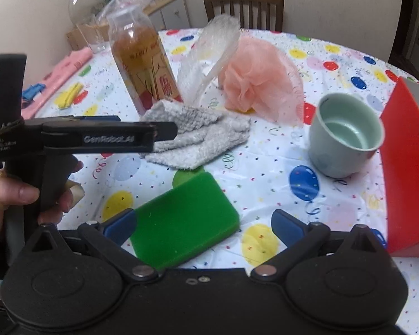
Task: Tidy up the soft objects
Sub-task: 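Grasp the grey knit cloth with the left tool while the right tool grasps the green sponge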
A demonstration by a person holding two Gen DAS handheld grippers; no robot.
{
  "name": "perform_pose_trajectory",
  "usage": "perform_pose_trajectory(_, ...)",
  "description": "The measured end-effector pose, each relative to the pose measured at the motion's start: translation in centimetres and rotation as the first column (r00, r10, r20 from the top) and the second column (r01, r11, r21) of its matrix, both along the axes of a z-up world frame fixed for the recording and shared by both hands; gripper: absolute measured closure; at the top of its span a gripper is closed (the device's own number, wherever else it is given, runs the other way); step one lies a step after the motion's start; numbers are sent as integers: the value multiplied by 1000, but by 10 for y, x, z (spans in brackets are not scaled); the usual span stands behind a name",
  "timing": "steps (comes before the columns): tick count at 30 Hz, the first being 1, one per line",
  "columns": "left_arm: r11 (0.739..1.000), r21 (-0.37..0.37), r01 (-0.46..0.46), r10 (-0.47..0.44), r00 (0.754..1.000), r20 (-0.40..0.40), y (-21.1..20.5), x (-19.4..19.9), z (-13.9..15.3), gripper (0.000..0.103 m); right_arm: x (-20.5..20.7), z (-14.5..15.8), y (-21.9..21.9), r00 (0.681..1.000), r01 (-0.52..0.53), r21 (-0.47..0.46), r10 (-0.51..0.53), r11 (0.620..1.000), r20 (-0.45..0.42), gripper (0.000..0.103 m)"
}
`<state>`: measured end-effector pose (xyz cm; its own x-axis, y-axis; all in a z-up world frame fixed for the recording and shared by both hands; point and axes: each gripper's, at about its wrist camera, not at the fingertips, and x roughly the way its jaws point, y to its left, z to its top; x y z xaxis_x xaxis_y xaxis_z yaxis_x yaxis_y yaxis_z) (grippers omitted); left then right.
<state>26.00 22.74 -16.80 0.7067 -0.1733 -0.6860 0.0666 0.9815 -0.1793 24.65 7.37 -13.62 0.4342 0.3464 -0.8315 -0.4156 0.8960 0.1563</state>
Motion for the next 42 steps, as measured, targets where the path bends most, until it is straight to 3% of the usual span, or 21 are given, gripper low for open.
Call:
perform_pose_trajectory(8, 1000, 0, -16, 16, 999, -46, 8, 20, -22, 1, 16, -19, 29, 999, 46, -43, -47, 998, -26, 1)
perform_pose_trajectory(16, 1000, 21, -23, 24, 999, -32, 7, 27, -30, 3, 26, -31, 46, 998, 56, -106, -59, 993, -27, 1)
perform_pose_trajectory(21, 999, 27, -17, 18, 999, -43, 4, 32, -36, 18, 21, -36, 42, 997, 54, -120, -59, 991, -43, 1)
perform_pose_trajectory(30, 1000, 26, 18, -17, 999, -51, -6, 26, -38, 58, 11, -40, 24, 991, 68, -96, -78, 993, -105, 1)
perform_pose_trajectory(32, 999, 25, 26, -25, 998, -51, -8, 24, -38, 68, 9, -39, 22, 991, 68, -84, -78, 994, -113, 4)
perform_pose_trajectory(34, 999, 24, 28, -26, 998, -52, -9, 21, -37, 72, 7, -38, 19, 990, 68, -60, -75, 996, -118, 14)
perform_pose_trajectory(38, 999, 27, 24, -23, 999, -45, -10, 17, -33, 85, 4, -33, 21, 994, 60, -59, -66, 996, -93, 20)
perform_pose_trajectory(42, 1000, 9, 21, -21, 999, -39, -8, 13, -28, 88, 4, -25, 13, 994, 79, -36, -81, 996, -66, 47)
